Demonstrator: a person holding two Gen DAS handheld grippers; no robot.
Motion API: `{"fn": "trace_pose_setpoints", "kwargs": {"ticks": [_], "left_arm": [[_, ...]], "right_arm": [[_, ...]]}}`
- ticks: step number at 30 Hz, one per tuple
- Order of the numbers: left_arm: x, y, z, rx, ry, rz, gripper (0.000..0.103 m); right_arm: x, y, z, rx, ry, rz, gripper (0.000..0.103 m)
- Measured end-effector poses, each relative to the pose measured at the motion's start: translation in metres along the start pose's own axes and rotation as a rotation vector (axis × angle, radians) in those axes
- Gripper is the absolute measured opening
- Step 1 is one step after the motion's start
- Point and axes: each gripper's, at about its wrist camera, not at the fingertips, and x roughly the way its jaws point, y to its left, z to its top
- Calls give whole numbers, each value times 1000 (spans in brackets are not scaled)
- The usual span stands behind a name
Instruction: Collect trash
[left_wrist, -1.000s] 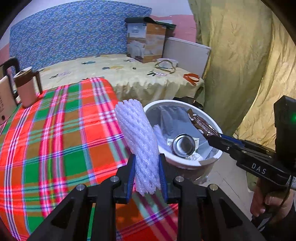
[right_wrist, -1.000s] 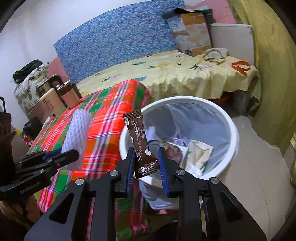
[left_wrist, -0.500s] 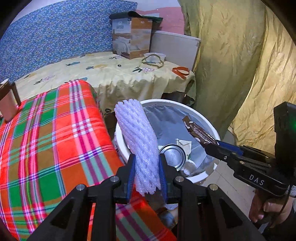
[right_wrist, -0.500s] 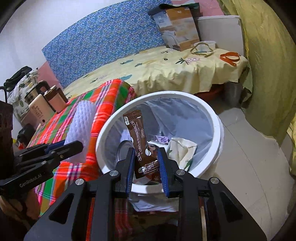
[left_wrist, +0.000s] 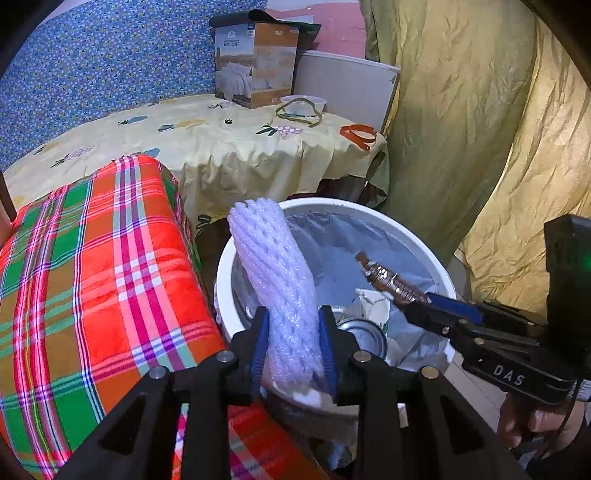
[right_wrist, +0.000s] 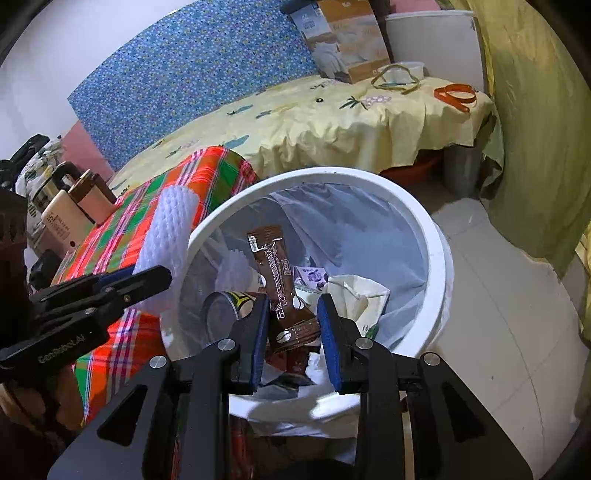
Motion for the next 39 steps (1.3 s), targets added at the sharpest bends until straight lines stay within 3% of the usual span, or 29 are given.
{"fn": "trace_pose_setpoints", "kwargs": {"ticks": [2,17,29,39], "left_arm": [[-1,2,2,-11,-11,-19,44],[-27,8,-12,-52,-38,-31,45],[-69,7,-43,-71,-65,7,45],[-111,5,-75,-80,-119,84,49]], "right_arm": [[0,0,0,1,3,-3,31],[-24,13,-9,-11,-36,-8,32],[-51,46,-26,-85,-80,16,38],[-70,70,-46,-146,-98,38,39]]}}
